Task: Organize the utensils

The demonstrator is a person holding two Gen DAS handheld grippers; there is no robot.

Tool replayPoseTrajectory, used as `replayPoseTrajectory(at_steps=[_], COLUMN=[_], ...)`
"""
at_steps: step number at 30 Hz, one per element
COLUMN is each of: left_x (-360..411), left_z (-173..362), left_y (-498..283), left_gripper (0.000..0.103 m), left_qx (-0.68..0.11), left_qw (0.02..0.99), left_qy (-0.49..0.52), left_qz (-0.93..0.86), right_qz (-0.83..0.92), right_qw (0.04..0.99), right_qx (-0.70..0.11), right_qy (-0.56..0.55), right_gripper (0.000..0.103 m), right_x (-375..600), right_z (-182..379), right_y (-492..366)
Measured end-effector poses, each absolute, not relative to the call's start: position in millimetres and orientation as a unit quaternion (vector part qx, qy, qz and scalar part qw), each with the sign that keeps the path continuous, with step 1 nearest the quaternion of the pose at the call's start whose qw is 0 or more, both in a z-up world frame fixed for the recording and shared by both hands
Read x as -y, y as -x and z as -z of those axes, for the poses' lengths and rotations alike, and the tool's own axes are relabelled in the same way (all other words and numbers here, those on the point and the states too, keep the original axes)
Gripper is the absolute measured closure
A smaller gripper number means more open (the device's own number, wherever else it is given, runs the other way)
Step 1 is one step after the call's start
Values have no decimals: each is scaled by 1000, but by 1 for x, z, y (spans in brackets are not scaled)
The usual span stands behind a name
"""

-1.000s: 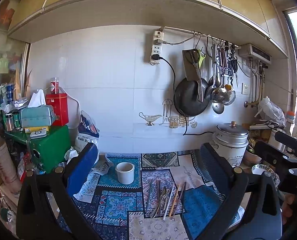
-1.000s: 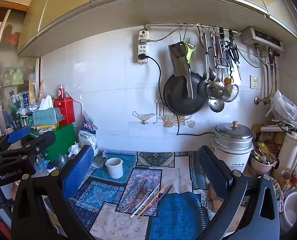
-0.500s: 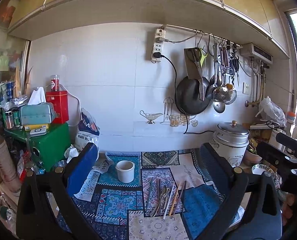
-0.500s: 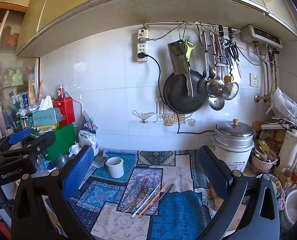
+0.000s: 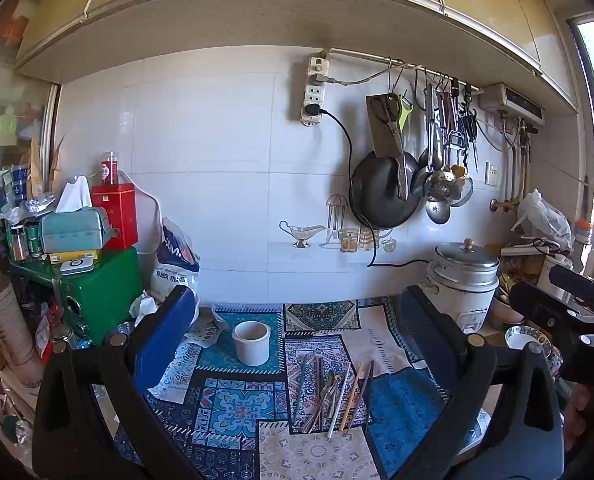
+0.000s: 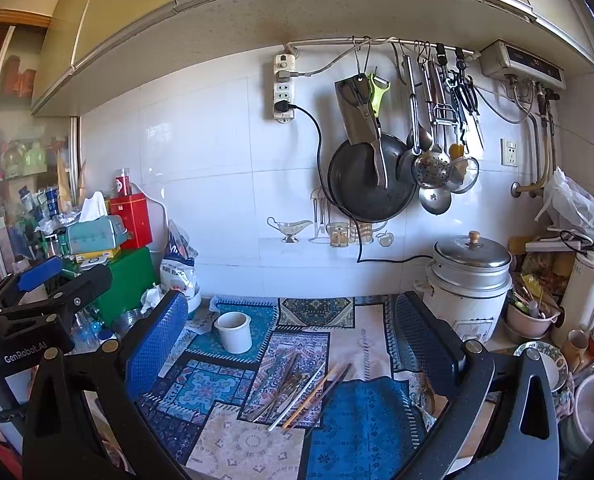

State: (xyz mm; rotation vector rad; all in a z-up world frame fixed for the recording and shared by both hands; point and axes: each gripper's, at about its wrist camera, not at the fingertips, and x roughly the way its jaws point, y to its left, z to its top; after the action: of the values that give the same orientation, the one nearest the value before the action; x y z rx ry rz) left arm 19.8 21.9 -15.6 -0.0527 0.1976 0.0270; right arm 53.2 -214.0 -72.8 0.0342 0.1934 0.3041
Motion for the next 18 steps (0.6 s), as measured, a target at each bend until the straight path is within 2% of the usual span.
replayPoseTrajectory(at_steps=[18], left_x=[-17], left_z=[17], left_y=[-23], left_gripper=[0], left_qx=[-99], left_qw=[995], left_qy=[25], left_qz=[-10], right_qz=[-149], right_qw=[984], right_qx=[-99], right_qy=[-18], right_gripper=[0], right_x=[216], right_z=[73], right_y=[-55])
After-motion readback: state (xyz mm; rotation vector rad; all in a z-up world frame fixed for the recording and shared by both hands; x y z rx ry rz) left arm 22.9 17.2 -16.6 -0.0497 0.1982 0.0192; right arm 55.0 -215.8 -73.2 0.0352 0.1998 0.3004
